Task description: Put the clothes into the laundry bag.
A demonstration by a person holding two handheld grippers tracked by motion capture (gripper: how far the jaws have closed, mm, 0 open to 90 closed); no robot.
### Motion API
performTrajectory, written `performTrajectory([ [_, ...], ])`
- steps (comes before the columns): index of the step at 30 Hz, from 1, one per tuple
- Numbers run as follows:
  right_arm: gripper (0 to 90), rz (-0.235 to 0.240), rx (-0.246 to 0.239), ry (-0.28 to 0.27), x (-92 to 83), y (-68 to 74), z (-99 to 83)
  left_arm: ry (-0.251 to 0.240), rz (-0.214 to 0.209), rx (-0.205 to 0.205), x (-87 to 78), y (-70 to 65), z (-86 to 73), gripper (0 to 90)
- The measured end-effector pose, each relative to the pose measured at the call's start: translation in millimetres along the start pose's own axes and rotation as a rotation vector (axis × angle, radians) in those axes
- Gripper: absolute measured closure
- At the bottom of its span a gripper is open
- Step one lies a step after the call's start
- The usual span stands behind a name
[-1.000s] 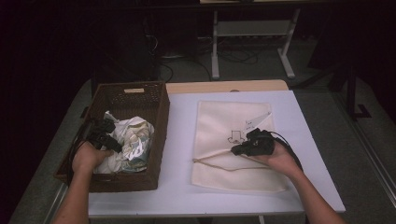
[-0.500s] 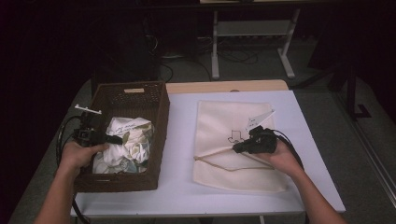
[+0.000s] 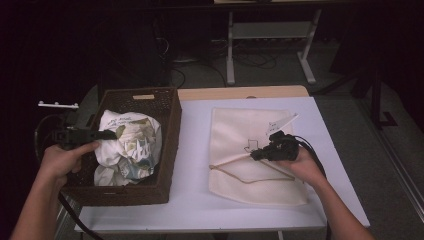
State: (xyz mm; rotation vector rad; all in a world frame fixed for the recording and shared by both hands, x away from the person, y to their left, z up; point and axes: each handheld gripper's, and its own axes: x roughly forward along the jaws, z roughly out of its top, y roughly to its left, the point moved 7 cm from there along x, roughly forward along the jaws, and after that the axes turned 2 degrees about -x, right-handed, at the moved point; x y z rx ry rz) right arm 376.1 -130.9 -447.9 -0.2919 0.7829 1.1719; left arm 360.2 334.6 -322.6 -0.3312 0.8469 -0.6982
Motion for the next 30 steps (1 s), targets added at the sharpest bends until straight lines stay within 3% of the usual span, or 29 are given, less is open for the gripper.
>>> performTrajectory([
  [7, 87.3, -0.023, 0.01, -0.013, -6.3, -5.6, 5.9, -0.07, -0.048, 0.029, -20.0, -19.8, 17.0, 74.5],
  [12, 87.4, -0.042, 0.013, -0.014, -8.9, -9.2, 10.2, -0.089, -0.076, 0.067, -28.6, -39.6, 30.6, 74.5],
  [22, 87.4, -0.088, 0.01, -0.014, -15.3, -17.1, 17.1, -0.132, -0.145, 0.167, -41.5, -97.8, 67.5, 74.5],
  [30, 87.4, -0.129, 0.008, 0.001, -22.3, -23.5, 18.2, -0.123, -0.203, 0.247, -35.2, -150.1, 90.5, 74.6],
])
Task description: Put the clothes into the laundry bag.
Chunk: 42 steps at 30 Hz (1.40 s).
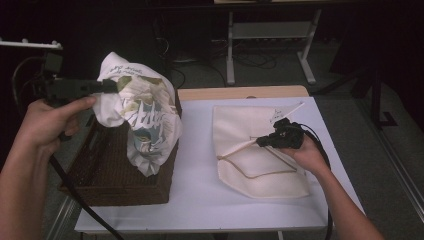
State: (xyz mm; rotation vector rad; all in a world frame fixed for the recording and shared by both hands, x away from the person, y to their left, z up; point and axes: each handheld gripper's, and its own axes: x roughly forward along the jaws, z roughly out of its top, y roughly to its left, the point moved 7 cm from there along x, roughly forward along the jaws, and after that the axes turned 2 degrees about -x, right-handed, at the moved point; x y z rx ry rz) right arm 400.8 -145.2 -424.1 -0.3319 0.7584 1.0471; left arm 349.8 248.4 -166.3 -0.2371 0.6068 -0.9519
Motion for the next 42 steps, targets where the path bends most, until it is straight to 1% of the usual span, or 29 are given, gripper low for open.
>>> performTrajectory([
  [2, 87.5, -0.007, 0.006, 0.0, -0.6, -2.0, -1.0, 0.01, -0.007, 0.019, 6.8, -9.9, 7.6, 74.6],
  [6, 87.5, -0.016, 0.014, 0.01, 0.0, -4.9, -4.2, 0.009, -0.05, 0.06, 22.0, -36.2, 27.3, 74.7],
  [7, 87.5, -0.017, 0.016, 0.008, -0.3, -5.2, -4.2, 0.005, -0.061, 0.065, 26.0, -43.3, 33.0, 74.7],
  [8, 87.5, -0.02, 0.016, 0.006, -0.7, -5.7, -4.2, 0.004, -0.065, 0.066, 27.7, -46.2, 35.1, 74.7],
  [9, 87.5, -0.022, 0.016, 0.004, -0.8, -5.9, -4.1, 0.005, -0.074, 0.073, 33.1, -54.4, 40.4, 74.6],
  [11, 87.5, -0.028, 0.016, 0.003, -1.5, -6.9, -5.2, 0.015, -0.088, 0.091, 40.9, -65.0, 44.7, 74.6],
  [16, 87.4, -0.036, 0.022, -0.004, -3.2, -9.1, -11.1, 0.024, -0.142, 0.111, 59.2, -85.5, 49.3, 74.6],
  [19, 87.5, -0.039, 0.027, -0.01, -4.6, -11.0, -16.7, 0.025, -0.171, 0.118, 68.4, -94.2, 50.6, 74.6],
  [21, 87.5, -0.044, 0.038, -0.015, -6.4, -13.1, -19.9, 0.028, -0.188, 0.122, 75.4, -99.8, 51.2, 74.6],
  [24, 87.5, -0.05, 0.044, -0.018, -9.6, -16.2, -23.4, 0.043, -0.201, 0.133, 85.3, -107.3, 51.6, 74.6],
  [26, 87.5, -0.056, 0.049, -0.02, -12.3, -18.0, -25.1, 0.043, -0.215, 0.136, 93.9, -114.4, 53.0, 74.7],
  [28, 87.5, -0.06, 0.057, -0.021, -14.6, -19.7, -26.7, 0.048, -0.241, 0.144, 101.8, -122.8, 54.5, 74.7],
  [30, 87.5, -0.063, 0.056, -0.024, -15.9, -20.9, -28.0, 0.054, -0.257, 0.15, 109.1, -129.7, 55.3, 74.6],
  [32, 87.5, -0.065, 0.053, -0.028, -17.1, -21.6, -28.9, 0.06, -0.26, 0.145, 114.6, -133.0, 54.8, 74.7],
  [33, 87.4, -0.062, 0.06, -0.029, -18.4, -21.3, -29.2, 0.067, -0.26, 0.142, 116.6, -132.8, 53.3, 74.7],
  [36, 87.4, -0.063, 0.064, -0.039, -20.7, -21.2, -30.2, 0.089, -0.258, 0.134, 119.0, -128.3, 44.5, 74.6],
  [38, 87.4, -0.058, 0.064, -0.037, -21.1, -20.6, -32.0, 0.1, -0.25, 0.12, 117.3, -121.2, 34.9, 74.7],
  [39, 87.4, -0.06, 0.066, -0.036, -21.1, -20.6, -33.0, 0.101, -0.255, 0.11, 115.1, -117.5, 29.5, 74.7],
  [42, 87.4, -0.046, 0.068, -0.038, -20.9, -18.8, -34.6, 0.099, -0.264, 0.094, 108.1, -114.2, 20.6, 75.1],
])
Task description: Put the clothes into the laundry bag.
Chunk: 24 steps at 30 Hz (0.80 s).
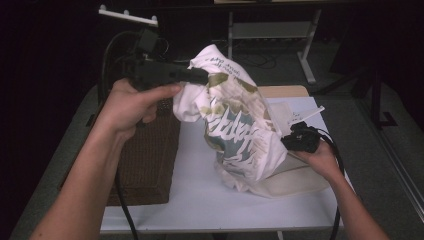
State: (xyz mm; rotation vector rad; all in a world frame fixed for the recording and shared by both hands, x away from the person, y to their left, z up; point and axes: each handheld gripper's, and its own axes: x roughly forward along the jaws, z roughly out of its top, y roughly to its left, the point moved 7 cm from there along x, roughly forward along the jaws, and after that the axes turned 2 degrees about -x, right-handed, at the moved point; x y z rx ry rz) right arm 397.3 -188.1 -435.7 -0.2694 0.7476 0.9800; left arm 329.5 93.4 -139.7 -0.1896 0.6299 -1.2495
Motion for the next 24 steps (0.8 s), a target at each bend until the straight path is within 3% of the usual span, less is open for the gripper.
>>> performTrajectory([
  [7, 87.4, 0.029, -0.04, 0.01, 10.0, 16.1, 14.3, 0.008, -0.018, 0.012, -22.3, -18.5, -9.2, 75.5],
  [11, 87.5, 0.055, -0.061, 0.032, 21.1, 28.0, 23.9, 0.056, -0.017, -0.013, -18.3, -8.7, -27.8, 75.6],
  [14, 87.6, 0.07, -0.056, 0.033, 27.6, 31.5, 27.1, 0.11, -0.024, -0.058, -0.1, 12.8, -56.7, 75.6],
  [16, 87.7, 0.075, -0.043, 0.035, 31.2, 31.3, 28.0, 0.146, -0.038, -0.113, 19.5, 33.5, -85.3, 75.6],
  [19, 87.8, 0.079, -0.024, 0.041, 35.8, 29.5, 30.2, 0.206, -0.066, -0.163, 48.3, 55.6, -122.8, 75.6],
  [22, 87.9, 0.065, -0.019, 0.067, 40.4, 27.9, 32.2, 0.288, -0.04, -0.19, 76.5, 75.8, -155.6, 75.6],
  [24, 88.1, 0.061, -0.018, 0.065, 41.0, 28.0, 35.0, 0.328, -0.046, -0.219, 95.3, 85.2, -175.3, 75.6],
])
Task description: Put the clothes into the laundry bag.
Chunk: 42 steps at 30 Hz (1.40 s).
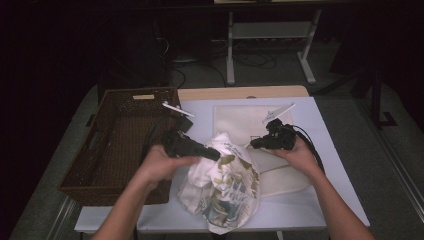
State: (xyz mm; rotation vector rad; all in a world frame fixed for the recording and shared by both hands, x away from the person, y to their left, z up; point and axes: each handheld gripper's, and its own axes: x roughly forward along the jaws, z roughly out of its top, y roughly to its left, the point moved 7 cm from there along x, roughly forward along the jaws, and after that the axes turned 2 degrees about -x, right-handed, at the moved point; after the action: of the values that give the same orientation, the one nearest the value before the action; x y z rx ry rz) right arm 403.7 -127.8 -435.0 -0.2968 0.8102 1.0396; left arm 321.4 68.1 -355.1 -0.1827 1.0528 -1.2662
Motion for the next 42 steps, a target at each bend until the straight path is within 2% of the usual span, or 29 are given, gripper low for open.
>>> performTrajectory([
  [3, 88.2, 0.003, 0.001, 0.001, 0.6, 0.5, 2.6, 0.029, -0.031, -0.035, 25.0, 11.1, -8.0, 75.6],
  [5, 88.3, 0.011, 0.007, -0.001, -0.1, 1.0, 3.8, 0.08, -0.032, -0.042, 45.6, 18.6, -14.1, 75.7],
  [7, 88.4, 0.025, 0.011, -0.009, -1.7, 2.7, 5.5, 0.129, 0.005, -0.042, 61.7, 28.0, -17.3, 75.7],
  [10, 88.5, 0.052, 0.012, -0.031, -6.8, 7.2, 9.0, 0.129, 0.02, -0.049, 76.8, 35.3, -15.5, 76.0],
  [12, 88.5, 0.056, 0.014, -0.03, -8.5, 9.0, 10.1, 0.117, 0.054, -0.052, 84.8, 39.9, -13.2, 76.2],
  [15, 88.5, 0.067, 0.012, -0.048, -10.6, 12.0, 13.4, 0.162, 0.071, -0.057, 100.7, 41.8, -16.1, 76.4],
  [16, 88.5, 0.071, 0.011, -0.057, -11.5, 14.0, 15.9, 0.181, 0.067, -0.06, 105.5, 41.0, -17.2, 76.4],
  [20, 88.5, 0.085, -0.004, -0.088, -16.3, 20.6, 26.0, 0.216, -0.078, -0.075, 120.6, 25.2, -21.2, 76.3],
  [21, 88.5, 0.089, -0.006, -0.096, -18.1, 22.4, 28.4, 0.2, -0.099, -0.074, 122.4, 22.3, -19.9, 76.2],
  [22, 88.5, 0.09, -0.016, -0.095, -20.2, 25.1, 30.4, 0.185, -0.101, -0.076, 122.6, 22.5, -17.8, 76.2],
  [25, 88.5, 0.086, -0.038, -0.085, -24.0, 31.1, 31.5, 0.112, -0.06, -0.123, 120.4, 33.5, -10.6, 76.3],
  [28, 88.5, 0.094, -0.041, -0.101, -28.6, 37.0, 30.9, 0.081, 0.013, -0.163, 125.3, 49.3, -10.6, 76.2],
  [30, 88.5, 0.094, -0.037, -0.094, -25.2, 38.0, 27.4, 0.051, 0.048, -0.169, 131.2, 54.0, -11.5, 76.1],
  [32, 88.5, 0.089, -0.033, -0.094, -21.8, 36.8, 23.3, 0.034, 0.067, -0.152, 132.0, 51.6, -12.4, 74.7],
  [34, 88.4, 0.086, -0.022, -0.1, -21.3, 33.9, 20.5, 0.027, 0.044, -0.154, 129.6, 46.3, -12.6, 67.9],
  [35, 88.4, 0.085, -0.023, -0.101, -21.3, 32.8, 19.6, 0.031, 0.023, -0.161, 127.5, 42.3, -12.8, 61.4],
  [38, 88.3, 0.07, -0.028, -0.089, -21.7, 30.7, 18.1, 0.034, 0.004, -0.147, 115.5, 30.4, -13.1, 45.7],
  [41, 88.3, 0.059, -0.032, -0.088, -23.4, 28.4, 16.8, 0.012, 0.009, -0.141, 99.5, 26.4, -12.3, 40.0],
  [42, 88.3, 0.057, -0.032, -0.088, -24.0, 28.0, 16.3, -0.001, 0.009, -0.151, 93.1, 26.4, -11.3, 38.7],
])
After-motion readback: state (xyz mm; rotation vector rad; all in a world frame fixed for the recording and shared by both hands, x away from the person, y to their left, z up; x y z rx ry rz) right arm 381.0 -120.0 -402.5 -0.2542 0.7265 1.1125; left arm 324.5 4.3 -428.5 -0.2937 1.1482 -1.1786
